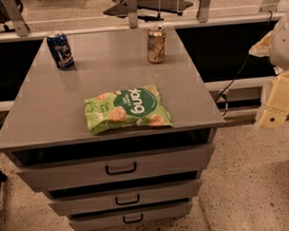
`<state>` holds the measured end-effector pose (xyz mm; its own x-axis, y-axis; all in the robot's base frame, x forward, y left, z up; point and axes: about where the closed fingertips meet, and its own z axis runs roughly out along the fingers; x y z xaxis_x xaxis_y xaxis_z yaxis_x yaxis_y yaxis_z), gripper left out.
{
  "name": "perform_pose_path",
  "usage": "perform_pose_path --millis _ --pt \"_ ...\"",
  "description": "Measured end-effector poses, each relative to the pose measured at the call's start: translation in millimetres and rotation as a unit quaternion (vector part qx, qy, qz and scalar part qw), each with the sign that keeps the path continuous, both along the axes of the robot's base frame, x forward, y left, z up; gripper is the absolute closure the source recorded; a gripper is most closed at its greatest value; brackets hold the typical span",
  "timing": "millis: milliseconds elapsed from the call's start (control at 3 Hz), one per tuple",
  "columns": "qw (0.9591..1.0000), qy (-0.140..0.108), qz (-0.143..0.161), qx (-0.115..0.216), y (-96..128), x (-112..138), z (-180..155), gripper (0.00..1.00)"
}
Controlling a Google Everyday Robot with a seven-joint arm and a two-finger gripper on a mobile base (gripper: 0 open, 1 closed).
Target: Knock pepsi can over
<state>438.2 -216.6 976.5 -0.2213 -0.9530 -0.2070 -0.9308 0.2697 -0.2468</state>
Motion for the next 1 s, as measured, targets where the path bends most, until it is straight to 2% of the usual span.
perform_pose_path --millis 667,1000 --pt "0.9999 -0.005 0.006 0.009 9.0 6.8 0.5 0.0" --pt "0.9985 -0.008 0.036 0.039 60.8 38.9 -9.7 0.0"
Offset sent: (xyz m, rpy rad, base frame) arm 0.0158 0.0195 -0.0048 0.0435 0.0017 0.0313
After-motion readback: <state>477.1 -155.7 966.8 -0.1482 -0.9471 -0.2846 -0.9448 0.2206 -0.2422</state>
